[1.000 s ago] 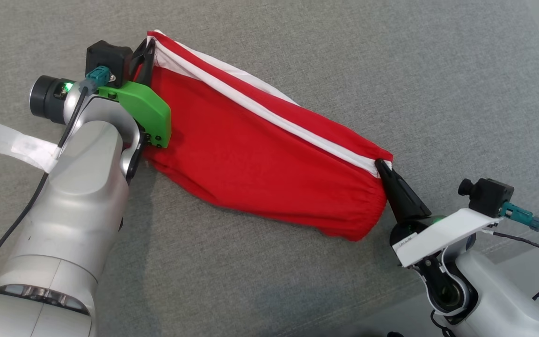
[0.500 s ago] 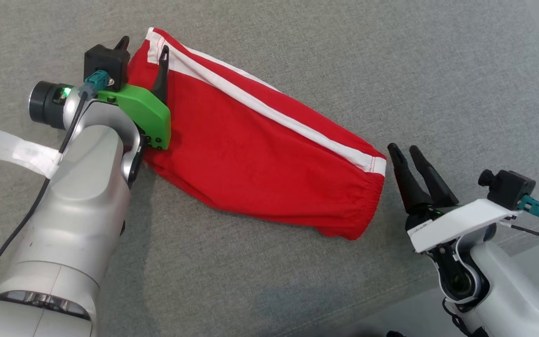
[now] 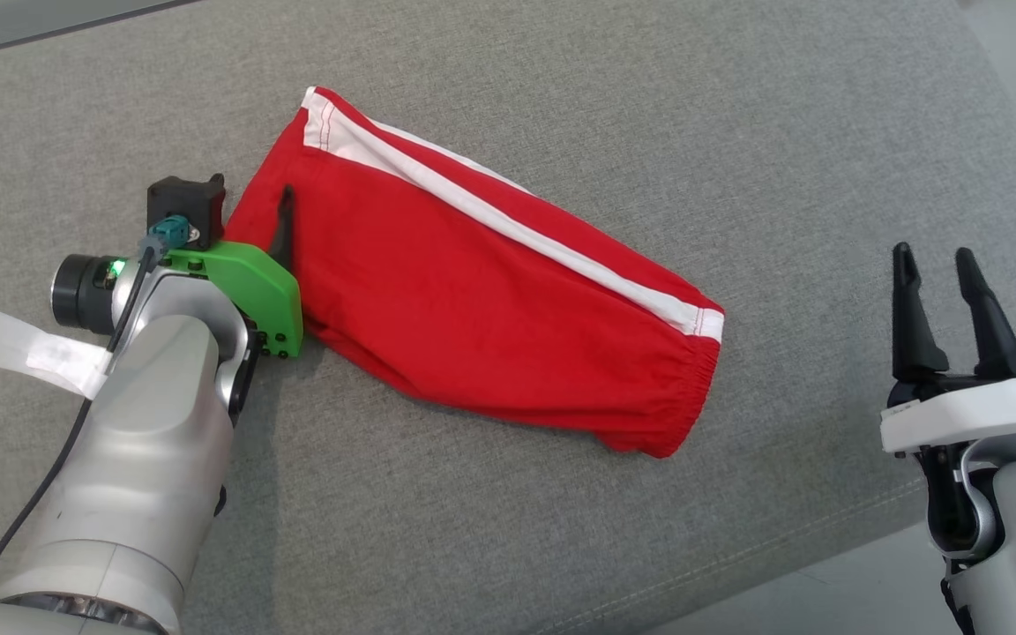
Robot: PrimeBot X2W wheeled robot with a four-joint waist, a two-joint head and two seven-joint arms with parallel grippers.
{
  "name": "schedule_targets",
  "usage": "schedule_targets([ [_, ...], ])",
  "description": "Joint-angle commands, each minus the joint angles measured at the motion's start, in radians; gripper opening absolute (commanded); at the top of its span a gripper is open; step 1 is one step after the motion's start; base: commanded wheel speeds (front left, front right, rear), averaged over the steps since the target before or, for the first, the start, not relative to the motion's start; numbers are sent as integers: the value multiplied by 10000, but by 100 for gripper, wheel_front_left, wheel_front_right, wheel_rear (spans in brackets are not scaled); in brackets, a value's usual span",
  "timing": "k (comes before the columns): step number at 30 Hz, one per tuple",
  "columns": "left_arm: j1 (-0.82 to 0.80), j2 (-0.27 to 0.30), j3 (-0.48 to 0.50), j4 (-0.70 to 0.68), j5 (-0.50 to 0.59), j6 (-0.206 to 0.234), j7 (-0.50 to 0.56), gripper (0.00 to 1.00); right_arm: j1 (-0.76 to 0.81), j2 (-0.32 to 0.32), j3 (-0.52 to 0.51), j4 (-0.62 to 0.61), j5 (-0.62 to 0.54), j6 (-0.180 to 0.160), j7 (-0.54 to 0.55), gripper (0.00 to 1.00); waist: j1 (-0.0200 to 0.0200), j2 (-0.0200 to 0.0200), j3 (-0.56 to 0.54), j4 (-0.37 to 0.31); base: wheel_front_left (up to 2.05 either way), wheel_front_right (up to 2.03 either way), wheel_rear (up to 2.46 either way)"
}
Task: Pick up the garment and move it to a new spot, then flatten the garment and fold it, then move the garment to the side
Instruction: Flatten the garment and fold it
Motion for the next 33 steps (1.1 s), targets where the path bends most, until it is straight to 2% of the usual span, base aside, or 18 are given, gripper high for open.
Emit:
schedule_targets([
  [1,67,-38,-32,317,-61,-73,8,100,158,296,-522,-172,-663,-1,-24,100,0,0,-23,-4,0,0,0],
  [3,28,-98,-45,559,-157,-149,83,100,209,521,-841,-374,-1302,-1,-24,100,0,0,-33,-4,0,0,0],
  [7,142,-215,-57,914,-324,-247,392,100,304,867,-1213,-522,-1807,-1,-25,100,0,0,-50,9,0,0,0],
  [8,179,-246,-73,958,-328,-264,434,46,310,910,-1242,-536,-1830,-1,-25,100,0,0,-60,20,0,0,0],
  [9,208,-281,-86,991,-370,-295,462,8,320,947,-1269,-540,-1850,-1,-25,100,0,0,-71,37,0,0,0],
  [10,236,-306,-109,1025,-383,-321,535,0,332,969,-1289,-545,-1870,-1,-25,100,0,0,-89,59,0,0,0],
  [18,424,-400,-82,1111,-697,-396,319,0,420,1021,-1368,-598,-1807,-1,-25,100,0,0,-399,505,0,0,0],
  [25,1296,-649,172,873,-1114,-393,14,0,730,1026,-1513,-684,-1822,-1,-25,100,0,0,-1343,1441,0,0,0],
  [33,3122,-759,841,-465,-1596,210,-10,0,1105,1040,-1283,-489,-2035,-1,-25,100,0,0,-2229,2495,0,0,0],
])
